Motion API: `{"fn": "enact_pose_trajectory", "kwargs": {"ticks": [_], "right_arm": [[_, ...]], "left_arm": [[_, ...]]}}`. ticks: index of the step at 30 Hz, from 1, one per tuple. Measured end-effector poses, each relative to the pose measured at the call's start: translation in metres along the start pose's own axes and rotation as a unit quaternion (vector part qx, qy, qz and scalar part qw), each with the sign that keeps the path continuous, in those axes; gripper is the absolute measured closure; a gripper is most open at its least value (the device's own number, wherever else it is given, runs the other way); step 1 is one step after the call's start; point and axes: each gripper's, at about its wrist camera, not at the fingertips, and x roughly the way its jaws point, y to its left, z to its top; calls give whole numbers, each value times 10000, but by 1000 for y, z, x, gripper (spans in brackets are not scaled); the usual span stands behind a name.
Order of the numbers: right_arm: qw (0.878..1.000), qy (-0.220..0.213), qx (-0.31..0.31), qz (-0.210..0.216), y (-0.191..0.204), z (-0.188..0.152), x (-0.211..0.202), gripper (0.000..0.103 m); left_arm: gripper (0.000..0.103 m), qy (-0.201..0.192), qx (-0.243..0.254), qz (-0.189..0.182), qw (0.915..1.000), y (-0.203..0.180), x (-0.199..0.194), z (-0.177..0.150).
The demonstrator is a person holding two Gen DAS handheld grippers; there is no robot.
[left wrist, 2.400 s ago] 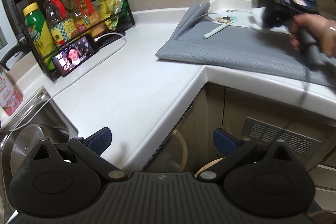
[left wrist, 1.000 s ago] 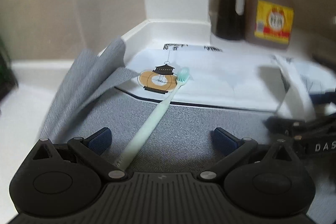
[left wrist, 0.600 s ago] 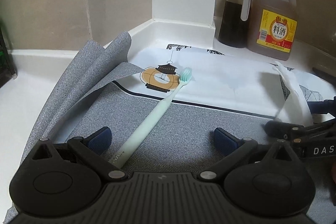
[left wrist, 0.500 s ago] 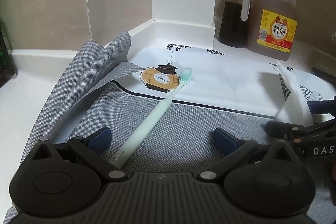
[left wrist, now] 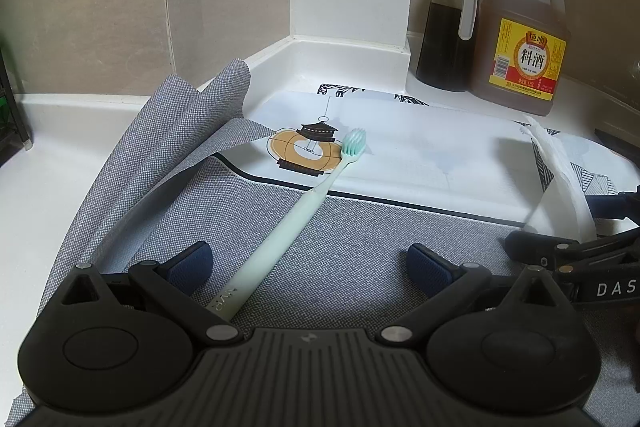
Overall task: Collect trash
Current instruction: 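Close the left tool on the green toothbrush while the right tool holds the tissue, then carry the toothbrush and white tissue down toward the trash bin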
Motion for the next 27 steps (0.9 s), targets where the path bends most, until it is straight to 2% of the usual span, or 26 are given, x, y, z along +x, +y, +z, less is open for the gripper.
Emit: {"fn": "enact_pose_trajectory", "kwargs": {"ticks": [8, 10, 11, 12, 13, 14, 15, 16, 17, 18, 21, 24, 27], "right_arm": [[10000, -3, 5, 5, 0, 0, 0, 0], [10000, -30, 76, 21, -2, 0, -1, 1], [9998, -84, 149, -57, -4, 0, -3, 8], [9995, -157, 239, -164, -7, 0, -5, 21], [9990, -218, 331, -225, -12, 0, -7, 28], [9984, -274, 418, -252, -15, 0, -8, 42], [9979, -323, 502, -262, -19, 0, -9, 58], [9974, -355, 578, -232, -21, 0, -10, 67], [9970, -374, 650, -184, -24, -1, -11, 78], [9966, -390, 714, -154, -26, -1, -11, 83], [9962, -440, 740, -93, -25, -2, -14, 84], [9963, -444, 734, -62, -23, -1, -14, 84], [9960, -398, 798, -32, -25, -1, -13, 84]], "left_arm": [[0, 10, 4, 13, 10000, 0, 0, 0], [0, 11, 0, 231, 9997, -2, -3, 1], [8, -59, -5, 359, 9993, -3, -6, 1], [25, -140, -11, 361, 9992, -2, -10, 1], [35, -124, -27, 270, 9996, -1, -12, 2], [49, -62, -62, 220, 9997, 0, -12, 2], [60, -57, -85, 215, 9997, 0, -13, 2], [65, -60, -66, 232, 9997, -1, -14, 2], [78, -44, -56, 246, 9997, -1, -15, 3], [82, -5, -98, 207, 9997, -1, -16, 3], [89, 109, -316, 33, 9994, -1, -24, 5], [90, 121, -446, -142, 9988, -4, -36, 3], [90, 348, -462, -289, 9979, -8, -44, -1]]}}
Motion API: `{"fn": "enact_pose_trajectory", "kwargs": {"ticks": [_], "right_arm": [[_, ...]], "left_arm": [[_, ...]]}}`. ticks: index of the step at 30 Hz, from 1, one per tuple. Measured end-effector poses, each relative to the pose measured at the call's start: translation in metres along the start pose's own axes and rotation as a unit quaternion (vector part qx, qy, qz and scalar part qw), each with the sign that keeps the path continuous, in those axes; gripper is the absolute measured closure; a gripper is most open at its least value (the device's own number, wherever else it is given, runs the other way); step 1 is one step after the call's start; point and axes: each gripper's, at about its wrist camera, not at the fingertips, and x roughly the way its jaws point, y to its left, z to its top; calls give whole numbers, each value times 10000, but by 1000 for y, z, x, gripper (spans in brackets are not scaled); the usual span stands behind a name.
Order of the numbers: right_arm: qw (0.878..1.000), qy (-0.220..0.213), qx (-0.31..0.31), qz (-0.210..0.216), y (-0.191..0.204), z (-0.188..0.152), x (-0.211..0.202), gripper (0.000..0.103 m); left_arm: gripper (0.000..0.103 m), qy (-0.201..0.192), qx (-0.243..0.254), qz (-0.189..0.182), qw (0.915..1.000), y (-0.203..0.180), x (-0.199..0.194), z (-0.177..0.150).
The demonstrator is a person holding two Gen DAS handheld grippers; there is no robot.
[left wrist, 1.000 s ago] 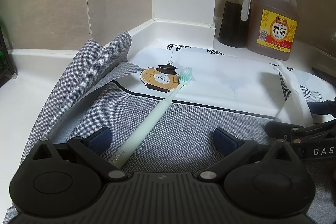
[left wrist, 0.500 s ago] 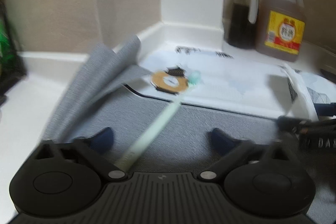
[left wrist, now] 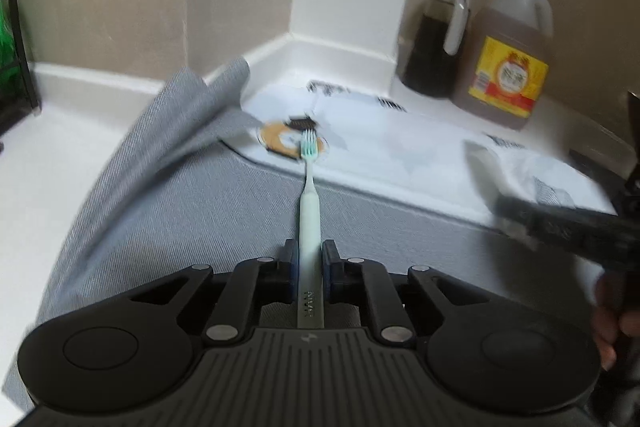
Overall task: Collect trash
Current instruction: 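Carry the toothbrush and white tissue down toward the trash bin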
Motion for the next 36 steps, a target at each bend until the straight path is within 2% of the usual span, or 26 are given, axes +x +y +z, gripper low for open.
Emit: {"fn": "enact_pose_trajectory", "kwargs": {"ticks": [7, 12, 14, 15, 16, 17, 18, 24, 29, 33, 36], "right_arm": [[10000, 22, 40, 13, -2, 0, 1, 83], [10000, 15, 27, 51, -3, -1, 2, 75], [10000, 15, -15, 50, -2, -1, 2, 75], [10000, 14, -18, 49, -3, -1, 2, 75], [10000, 2, -6, 44, -3, -2, 1, 78], [10000, -13, 12, 44, -4, -2, 0, 87], [9999, -37, 43, 101, -5, -1, -1, 88], [9985, -408, 112, 362, -7, 2, -14, 89], [9962, -586, 197, 619, -10, 1, -21, 89], [9942, -747, 192, 756, -8, 1, -28, 89], [9905, -1045, 61, 896, -5, 0, -36, 89]], "left_arm": [[88, 117, 145, 162, 9997, -6, 16, 7], [75, 72, 162, 295, 9994, -9, 34, 18], [77, 77, 216, 322, 9992, -11, 35, 18], [90, 97, 240, 304, 9992, -12, 34, 18], [90, 127, 221, 255, 9994, -12, 32, 18], [90, 135, 160, 221, 9995, -12, 29, 17], [90, 100, 116, 206, 9997, -12, 25, 16], [90, -264, 217, 175, 9993, -21, -16, 4], [90, -561, 130, 232, 9981, -22, -65, -14], [90, -724, -18, 408, 9965, -18, -113, -40], [90, -817, -198, 651, 9943, -10, -153, -66]]}}
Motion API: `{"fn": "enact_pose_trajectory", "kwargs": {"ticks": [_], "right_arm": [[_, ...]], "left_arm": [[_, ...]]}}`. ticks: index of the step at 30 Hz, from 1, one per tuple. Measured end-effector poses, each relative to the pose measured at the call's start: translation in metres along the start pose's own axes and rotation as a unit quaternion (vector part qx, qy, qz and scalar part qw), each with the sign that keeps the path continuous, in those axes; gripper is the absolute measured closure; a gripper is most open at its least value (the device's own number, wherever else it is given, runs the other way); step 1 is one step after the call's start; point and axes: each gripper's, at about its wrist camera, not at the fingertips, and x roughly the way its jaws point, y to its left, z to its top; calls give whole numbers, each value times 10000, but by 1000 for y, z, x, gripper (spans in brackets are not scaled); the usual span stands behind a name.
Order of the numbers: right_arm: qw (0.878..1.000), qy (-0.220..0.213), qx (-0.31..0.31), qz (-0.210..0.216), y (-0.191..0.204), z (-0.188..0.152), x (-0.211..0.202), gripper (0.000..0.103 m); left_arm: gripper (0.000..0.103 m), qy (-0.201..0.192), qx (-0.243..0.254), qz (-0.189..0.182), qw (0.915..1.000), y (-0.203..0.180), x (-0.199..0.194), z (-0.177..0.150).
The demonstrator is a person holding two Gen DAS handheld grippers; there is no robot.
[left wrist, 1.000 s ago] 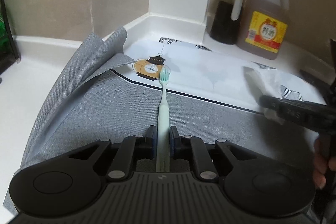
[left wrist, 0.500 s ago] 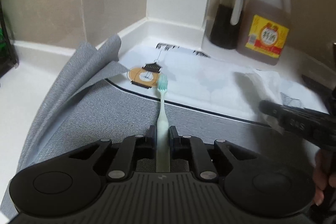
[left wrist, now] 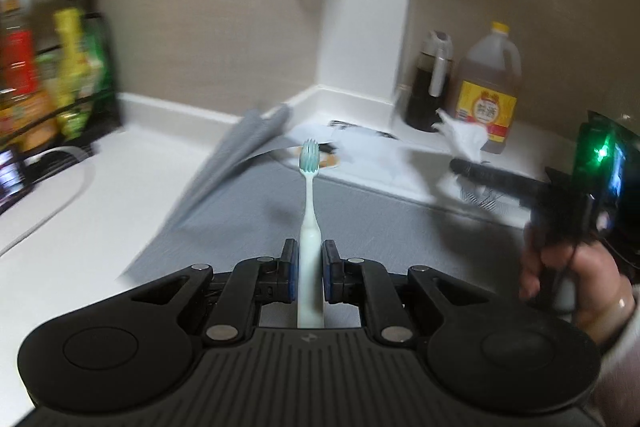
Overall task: Collect trash
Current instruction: 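Carry the toothbrush and white tissue down toward the trash bin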
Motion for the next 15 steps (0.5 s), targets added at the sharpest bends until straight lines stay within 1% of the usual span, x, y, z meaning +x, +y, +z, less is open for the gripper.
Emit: {"fn": "enact_pose_trajectory", "kwargs": {"ticks": [2, 4, 7, 11, 15], "right_arm": [[9997, -177, -75, 138, 1, 0, -7, 89], [9998, -197, -4, 66, -1, 1, -21, 89], [9997, -193, 62, 168, -3, 5, -57, 89], [9977, -299, -519, 327, 1, -2, -128, 89], [9929, -107, -1065, 527, 6, -21, -192, 89]], "left_arm": [[90, 20, -113, 218, 9997, 10, -26, -14], [90, 54, -222, 357, 9991, 25, -52, -29], [90, 94, -302, 539, 9980, 43, -86, -52], [90, 147, -417, 663, 9968, 59, -122, -83], [90, 133, -424, 763, 9961, 60, -148, -109]]}}
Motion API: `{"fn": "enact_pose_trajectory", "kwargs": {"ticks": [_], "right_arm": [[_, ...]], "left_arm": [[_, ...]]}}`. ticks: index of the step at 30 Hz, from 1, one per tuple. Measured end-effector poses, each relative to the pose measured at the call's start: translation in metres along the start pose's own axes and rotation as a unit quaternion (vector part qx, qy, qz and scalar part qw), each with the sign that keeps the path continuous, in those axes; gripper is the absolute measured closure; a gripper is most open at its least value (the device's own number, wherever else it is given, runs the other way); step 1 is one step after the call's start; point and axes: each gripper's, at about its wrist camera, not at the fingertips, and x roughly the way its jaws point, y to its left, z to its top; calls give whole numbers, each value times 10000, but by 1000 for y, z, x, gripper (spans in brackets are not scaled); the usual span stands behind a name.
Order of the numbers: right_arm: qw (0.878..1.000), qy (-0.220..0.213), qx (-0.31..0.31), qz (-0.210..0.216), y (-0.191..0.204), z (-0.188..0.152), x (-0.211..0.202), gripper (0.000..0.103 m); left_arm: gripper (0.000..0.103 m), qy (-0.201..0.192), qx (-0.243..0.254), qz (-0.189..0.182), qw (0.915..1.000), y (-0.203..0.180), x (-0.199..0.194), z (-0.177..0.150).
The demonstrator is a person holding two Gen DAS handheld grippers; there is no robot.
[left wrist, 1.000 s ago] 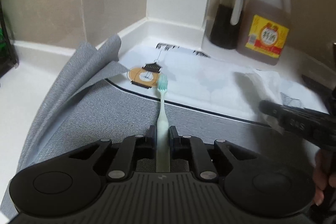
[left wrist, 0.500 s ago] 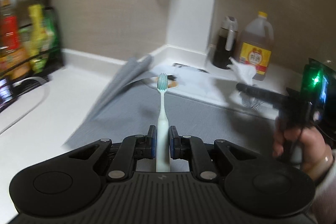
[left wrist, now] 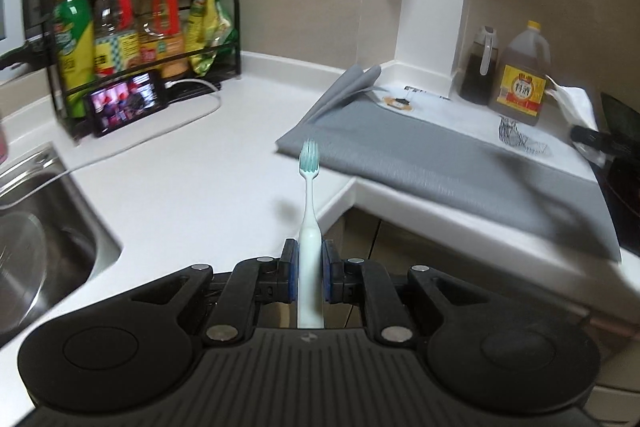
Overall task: Collect trash
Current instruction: 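Carry the toothbrush and white tissue down toward the trash bin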
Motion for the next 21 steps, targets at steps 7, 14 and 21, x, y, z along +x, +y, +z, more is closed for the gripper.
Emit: {"fn": "enact_pose_trajectory", "kwargs": {"ticks": [7, 14, 21], "right_arm": [[9926, 746, -801, 531, 50, -49, -76, 88], [9737, 1479, -1378, 1053, 104, -103, -101, 88], [9562, 2303, -1311, 1244, 132, -138, -89, 88]], "left_arm": [[90, 249, -62, -31, 9997, 2, -29, -50], [90, 511, -113, -40, 9986, 2, -41, -88], [90, 772, -142, 52, 9969, -6, -35, -102]]}}
